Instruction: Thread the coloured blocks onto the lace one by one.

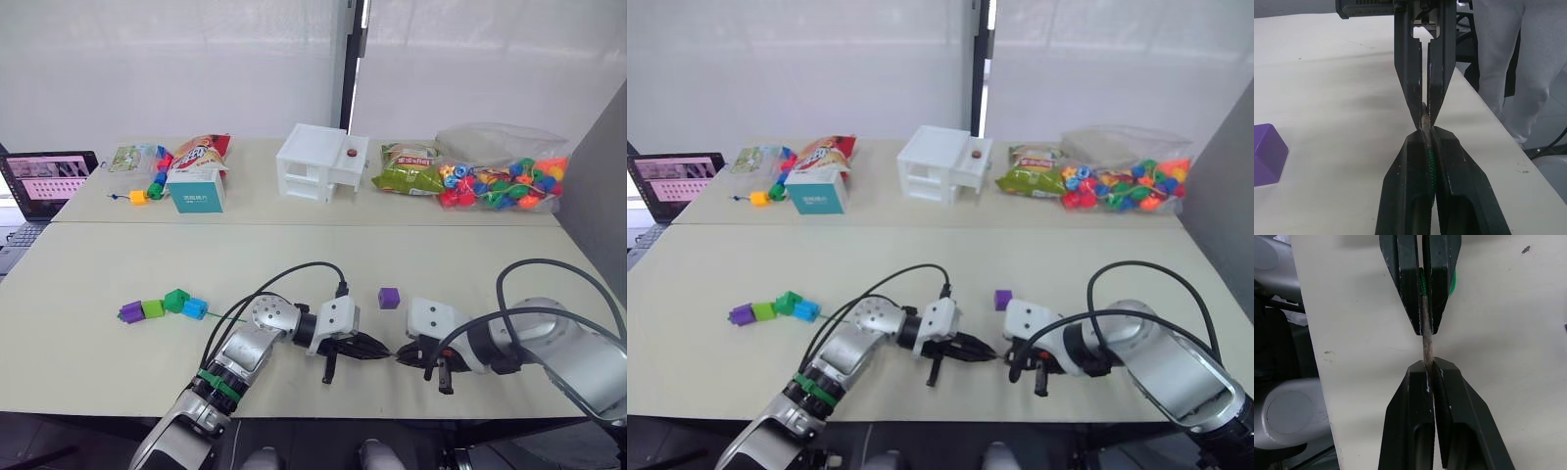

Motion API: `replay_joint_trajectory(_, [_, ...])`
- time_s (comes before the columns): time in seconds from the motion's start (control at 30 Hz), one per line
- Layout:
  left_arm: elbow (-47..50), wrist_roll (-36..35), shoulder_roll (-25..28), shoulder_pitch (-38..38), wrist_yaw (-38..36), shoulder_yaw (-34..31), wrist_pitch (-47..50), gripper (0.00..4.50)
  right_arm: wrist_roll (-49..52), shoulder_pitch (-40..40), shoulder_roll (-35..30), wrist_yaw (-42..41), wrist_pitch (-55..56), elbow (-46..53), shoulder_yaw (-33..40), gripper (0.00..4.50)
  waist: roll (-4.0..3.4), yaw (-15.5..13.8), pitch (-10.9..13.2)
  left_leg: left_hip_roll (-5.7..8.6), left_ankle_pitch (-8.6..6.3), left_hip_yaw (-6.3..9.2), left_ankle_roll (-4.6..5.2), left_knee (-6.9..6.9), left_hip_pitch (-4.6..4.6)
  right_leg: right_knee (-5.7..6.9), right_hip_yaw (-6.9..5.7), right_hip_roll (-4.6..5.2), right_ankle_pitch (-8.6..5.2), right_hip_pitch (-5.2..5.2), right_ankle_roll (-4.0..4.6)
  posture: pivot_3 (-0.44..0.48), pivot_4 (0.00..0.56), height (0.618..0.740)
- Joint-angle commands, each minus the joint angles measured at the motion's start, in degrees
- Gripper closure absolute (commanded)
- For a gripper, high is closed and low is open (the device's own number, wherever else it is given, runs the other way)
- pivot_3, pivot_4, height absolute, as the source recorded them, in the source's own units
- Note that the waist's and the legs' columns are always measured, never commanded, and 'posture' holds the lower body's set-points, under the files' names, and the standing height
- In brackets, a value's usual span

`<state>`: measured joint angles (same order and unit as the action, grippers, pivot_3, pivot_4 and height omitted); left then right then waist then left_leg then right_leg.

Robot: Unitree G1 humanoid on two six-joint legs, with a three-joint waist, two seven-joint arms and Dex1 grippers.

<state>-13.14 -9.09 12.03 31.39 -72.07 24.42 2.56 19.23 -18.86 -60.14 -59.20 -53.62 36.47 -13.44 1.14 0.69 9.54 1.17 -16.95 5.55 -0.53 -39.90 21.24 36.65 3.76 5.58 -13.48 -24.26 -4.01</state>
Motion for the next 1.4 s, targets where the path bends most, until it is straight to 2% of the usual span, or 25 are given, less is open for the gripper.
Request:
replay_joint_trajectory(0.03, [0.7,-0.4,-0.6,0.7,-0.3,0.4,-0.2,4.46,0.7,-0.9,0.0,0.5,-0.1,1.8,0.8,4.5,0.0,0.0,0.0,0.0,0.0,0.0,0.0,0.0,0.0,0.0,0.0,0.0,0.0,0.0,0.0,0.0,0.15,0.74])
replay_joint_trajectory(0.1, [0.8,-0.4,-0.5,0.7,-0.2,0.4,-0.1,4.46,1.7,-0.7,0.1,0.6,-0.9,2.2,1.6,4.5,0.0,0.0,0.0,0.0,0.0,0.0,0.0,0.0,0.0,0.0,0.0,0.0,0.0,0.0,0.0,0.0,0.15,0.74])
replay_joint_trajectory(0.23, [0.8,-0.3,0.3,0.5,0.0,-0.2,-0.3,4.5,4.5,1.0,-1.0,-0.1,-1.8,3.3,5.6,3.18,0.0,0.0,0.0,0.0,0.0,0.0,0.0,0.0,0.0,0.0,0.0,0.0,0.0,0.0,0.0,0.0,0.15,0.74])
replay_joint_trajectory(0.4, [1.1,-0.8,2.9,-0.6,0.0,-1.6,0.2,4.5,10.2,3.8,-0.6,-0.4,-2.2,1.5,17.2,1.44,0.0,-0.1,0.0,0.0,0.0,0.01,0.0,0.0,0.0,-0.01,0.0,0.0,0.0,0.02,0.0,0.0,0.15,0.74])
replay_joint_trajectory(0.53, [1.9,-1.1,4.7,-2.0,0.3,-2.4,0.5,4.5,6.3,1.7,-2.1,0.5,3.2,-2.1,15.5,0.12,0.0,0.0,0.0,-0.01,0.0,0.0,0.0,0.04,-0.06,0.01,0.0,-0.01,0.0,0.02,0.0,0.0,0.15,0.74])
replay_joint_trajectory(0.73, [3.3,-1.1,6.2,-4.3,2.4,-4.1,1.1,4.5,-3.8,-6.9,-0.6,0.7,13.6,-12.7,5.0,0.12,-0.01,0.2,0.0,-0.02,0.0,-0.03,0.0,0.04,-0.07,0.01,0.0,-0.01,0.0,0.0,0.0,0.0,0.15,0.74])
replay_joint_trajectory(0.9, [4.7,-1.1,6.3,-6.2,4.6,-5.0,1.8,4.5,-10.7,-15.9,4.2,-1.8,19.8,-23.5,-3.7,0.12,-0.01,0.1,0.0,-0.01,0.01,-0.02,-0.02,0.06,-0.05,0.01,0.0,0.01,0.0,-0.02,0.0,0.0,0.15,0.74])
replay_joint_trajectory(0.97, [5.2,-1.1,6.1,-6.9,5.5,-5.1,1.8,4.5,-12.8,-19.6,6.6,-3.1,21.8,-27.8,-6.2,0.12,-0.02,0.2,0.0,-0.01,0.02,-0.04,-0.04,0.06,-0.05,-0.01,0.01,0.01,0.0,-0.04,0.0,0.0,0.15,0.74])
replay_joint_trajectory(1.07, [5.7,-0.9,5.9,-7.4,6.3,-5.2,1.7,4.5,-12.2,-21.2,9.3,-3.2,19.9,-30.6,-5.5,0.12,-0.02,0.1,0.0,-0.01,0.02,-0.02,-0.04,0.08,-0.04,0.01,0.01,0.0,0.0,-0.07,0.01,0.0,0.15,0.74])
replay_joint_trajectory(1.2, [6.3,-1.1,6.2,-7.9,6.8,-5.2,2.0,4.5,-7.0,-16.9,13.5,0.7,15.7,-29.0,1.9,0.12,-0.02,-0.2,0.0,0.02,0.02,0.03,-0.04,0.08,-0.01,-0.01,-0.01,0.06,0.01,-0.04,0.01,0.0,0.15,0.74])
replay_joint_trajectory(1.3, [7.0,-1.2,6.5,-8.6,7.2,-5.4,2.2,4.5,-0.8,-5.8,22.1,12.2,12.2,-20.3,17.3,0.12,-0.03,-0.5,0.0,0.02,0.02,0.09,-0.05,0.12,0.01,0.01,-0.04,0.06,0.01,-0.08,0.01,0.0,0.15,0.74])
replay_joint_trajectory(1.4, [7.4,-1.5,6.4,-8.9,7.3,-5.5,2.5,4.5,2.5,3.1,32.4,22.4,11.2,-10.6,25.0,0.12,-0.06,-0.7,0.0,0.02,0.02,0.12,-0.05,0.16,0.03,0.09,-0.03,0.06,0.01,-0.11,0.01,0.0,0.15,0.74])
